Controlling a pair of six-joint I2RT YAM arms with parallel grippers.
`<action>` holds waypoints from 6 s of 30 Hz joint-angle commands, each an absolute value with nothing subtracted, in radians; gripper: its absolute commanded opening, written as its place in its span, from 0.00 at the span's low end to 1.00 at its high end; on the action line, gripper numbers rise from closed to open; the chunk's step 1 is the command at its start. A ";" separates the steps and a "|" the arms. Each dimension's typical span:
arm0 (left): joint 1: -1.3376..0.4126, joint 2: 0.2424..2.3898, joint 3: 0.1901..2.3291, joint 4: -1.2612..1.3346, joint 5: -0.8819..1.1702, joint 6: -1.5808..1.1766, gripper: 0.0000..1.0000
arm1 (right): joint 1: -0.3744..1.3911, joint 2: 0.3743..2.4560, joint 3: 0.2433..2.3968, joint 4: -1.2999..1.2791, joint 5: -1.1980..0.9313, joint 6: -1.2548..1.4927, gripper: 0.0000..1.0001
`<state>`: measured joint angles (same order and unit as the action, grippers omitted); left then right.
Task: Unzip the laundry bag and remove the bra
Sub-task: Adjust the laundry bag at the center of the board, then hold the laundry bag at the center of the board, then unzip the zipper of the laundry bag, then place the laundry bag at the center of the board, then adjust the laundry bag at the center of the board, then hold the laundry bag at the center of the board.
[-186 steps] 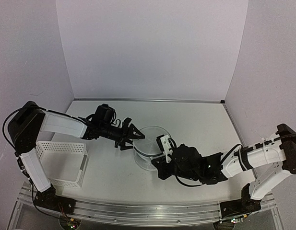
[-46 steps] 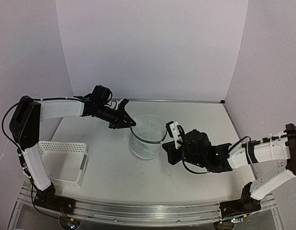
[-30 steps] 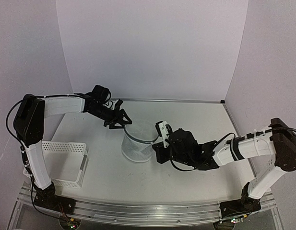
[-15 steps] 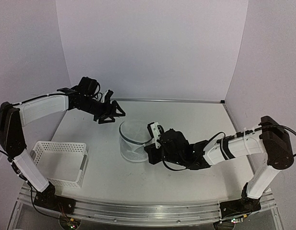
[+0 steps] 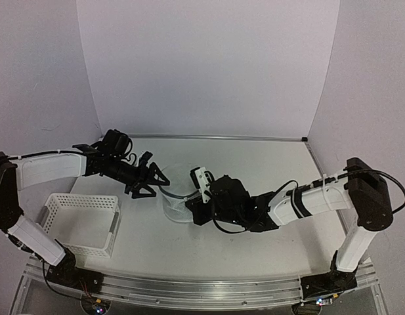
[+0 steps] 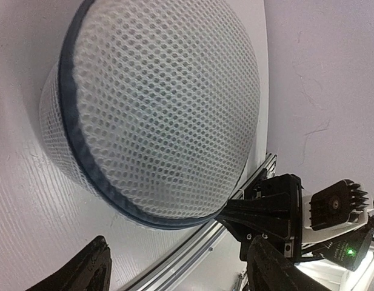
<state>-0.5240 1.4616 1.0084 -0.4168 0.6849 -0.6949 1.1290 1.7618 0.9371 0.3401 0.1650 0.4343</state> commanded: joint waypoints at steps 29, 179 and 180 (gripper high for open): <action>-0.616 1.577 0.959 -0.140 0.716 -0.854 0.74 | 1.184 1.775 0.979 0.428 0.133 0.414 0.00; -0.644 1.731 1.095 -0.011 0.838 -0.838 0.42 | 1.163 1.691 0.871 0.426 0.168 0.518 0.00; -0.644 1.735 1.094 -0.010 0.840 -0.839 0.39 | 1.164 1.688 0.869 0.426 0.168 0.518 0.00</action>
